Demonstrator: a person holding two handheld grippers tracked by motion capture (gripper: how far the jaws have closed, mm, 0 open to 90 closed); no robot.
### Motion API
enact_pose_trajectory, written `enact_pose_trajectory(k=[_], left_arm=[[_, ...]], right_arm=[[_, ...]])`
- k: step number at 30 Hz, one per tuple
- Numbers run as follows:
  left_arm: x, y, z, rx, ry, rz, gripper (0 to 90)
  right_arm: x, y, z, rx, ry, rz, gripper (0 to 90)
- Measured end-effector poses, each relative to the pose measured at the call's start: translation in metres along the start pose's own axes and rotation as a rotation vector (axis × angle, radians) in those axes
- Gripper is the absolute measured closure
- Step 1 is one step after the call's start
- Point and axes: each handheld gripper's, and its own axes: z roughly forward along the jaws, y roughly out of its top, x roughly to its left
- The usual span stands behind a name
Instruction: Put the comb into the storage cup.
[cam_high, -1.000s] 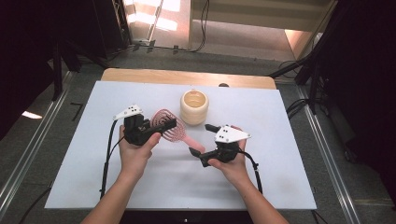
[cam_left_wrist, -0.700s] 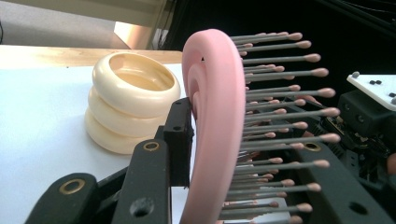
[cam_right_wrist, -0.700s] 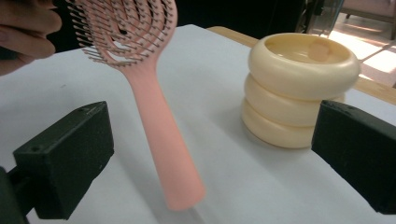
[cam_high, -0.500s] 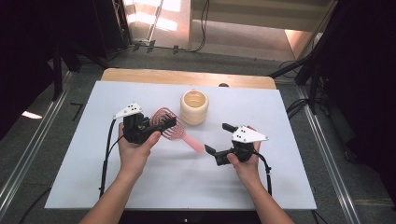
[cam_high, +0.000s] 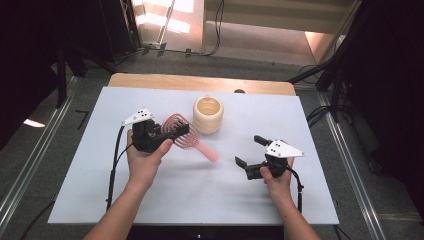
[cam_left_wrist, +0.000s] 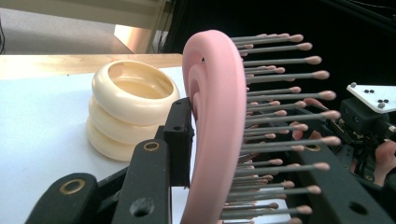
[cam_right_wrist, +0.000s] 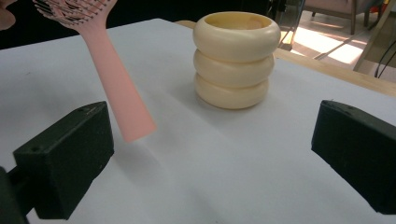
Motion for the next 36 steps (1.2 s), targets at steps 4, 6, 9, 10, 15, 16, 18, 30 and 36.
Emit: enact_pose_trajectory(k=[4, 6, 9, 10, 15, 16, 18, 30, 36], left_arm=[[0.0, 0.002, 0.0, 0.002, 0.0, 0.001, 64.2], [0.0, 0.002, 0.0, 0.003, -0.002, 0.003, 64.2], [0.0, 0.004, -0.001, 0.001, -0.001, 0.004, 64.2], [0.0, 0.004, -0.001, 0.0, -0.003, 0.002, 64.2], [0.001, 0.006, -0.002, -0.004, 0.0, 0.003, 64.2], [0.001, 0.007, -0.003, -0.004, -0.001, 0.002, 64.2], [0.001, 0.008, -0.003, -0.005, -0.003, 0.005, 64.2], [0.0, 0.015, -0.005, -0.011, -0.005, 0.01, 64.3], [0.0, 0.02, -0.008, -0.014, 0.0, 0.016, 64.3]], right_arm=[[-0.007, -0.005, -0.009, -0.008, -0.021, 0.013, 0.0], [-0.008, -0.006, -0.01, -0.009, -0.022, 0.015, 0.0], [-0.01, -0.009, -0.014, -0.006, -0.031, 0.012, 0.0], [-0.011, -0.01, -0.015, -0.004, -0.035, 0.01, 0.0], [-0.014, -0.015, -0.022, -0.004, -0.047, 0.014, 0.0], [-0.015, -0.016, -0.022, -0.004, -0.048, 0.016, 0.0], [-0.016, -0.018, -0.025, 0.0, -0.056, 0.015, 0.0], [-0.023, -0.025, -0.04, -0.006, -0.078, 0.035, 0.0], [-0.027, -0.031, -0.049, -0.004, -0.09, 0.036, 0.0]])
